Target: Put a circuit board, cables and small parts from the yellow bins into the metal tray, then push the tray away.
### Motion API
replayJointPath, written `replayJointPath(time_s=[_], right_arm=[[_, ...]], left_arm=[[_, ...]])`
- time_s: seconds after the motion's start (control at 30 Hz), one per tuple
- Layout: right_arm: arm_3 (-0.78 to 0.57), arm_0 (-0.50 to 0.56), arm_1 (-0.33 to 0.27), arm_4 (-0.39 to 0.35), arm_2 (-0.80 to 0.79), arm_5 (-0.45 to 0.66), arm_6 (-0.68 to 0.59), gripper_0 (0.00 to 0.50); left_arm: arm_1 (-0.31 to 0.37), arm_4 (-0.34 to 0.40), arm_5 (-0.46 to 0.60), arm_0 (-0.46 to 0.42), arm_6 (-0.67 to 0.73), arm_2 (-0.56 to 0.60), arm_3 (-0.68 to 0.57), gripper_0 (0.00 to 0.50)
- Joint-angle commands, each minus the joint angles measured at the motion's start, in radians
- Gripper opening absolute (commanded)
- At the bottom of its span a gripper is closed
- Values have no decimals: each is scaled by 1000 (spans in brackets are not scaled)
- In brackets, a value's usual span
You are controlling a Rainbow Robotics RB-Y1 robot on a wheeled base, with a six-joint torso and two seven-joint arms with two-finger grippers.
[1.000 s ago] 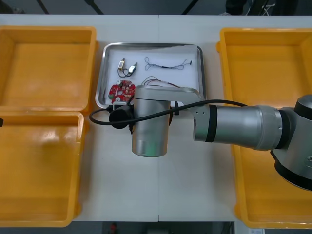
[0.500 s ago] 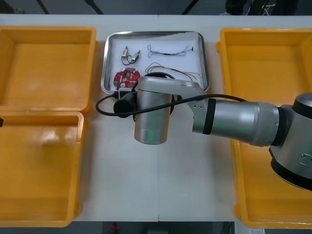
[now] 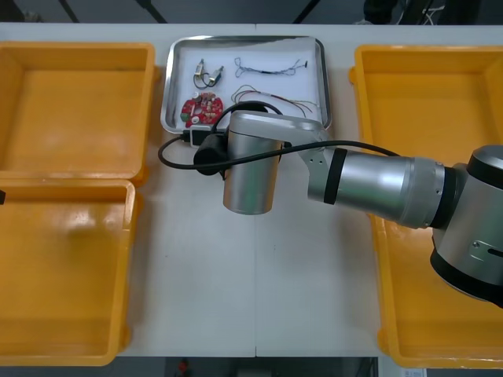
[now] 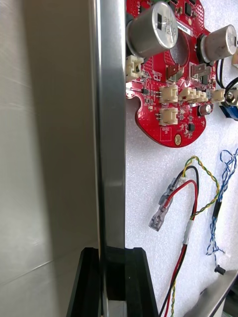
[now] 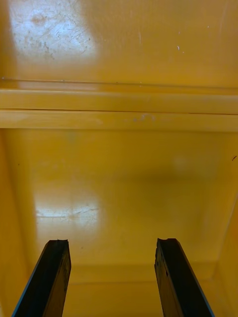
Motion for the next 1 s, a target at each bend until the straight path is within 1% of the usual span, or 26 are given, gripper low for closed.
replayJointPath(time_s=[0.03,0.17,0.3,0.47,0.6,0.9,0.97,1.0], right_arm=[[64,-62,53,61,-34,-26,20,0],[132,-67,70,92,-35,-62,16,0],[172,-67,80,96,-55,-95,14,0],[193,-67,83,104,-66,-124,20,0],[225,-67,84,126,-66,-151,14,0],[258,-67,87,146,-74,-171,13,0],[258,-67,89,146,-74,-165,13,98],[258,-67,87,146,-74,-161,11,179]], left_arm=[[-7,-9,-8,19,-62,35,-27,500],[-7,-9,-8,19,-62,35,-27,500],[-7,-9,-8,19,-62,35,-27,500],[-7,-9,-8,19,-62,35,-27,500],[-7,-9,-8,19,-62,35,-27,500],[-7,-9,-8,19,-62,35,-27,500],[-7,-9,-8,19,-62,35,-27,500],[-7,-9,-8,19,-62,35,-27,500]])
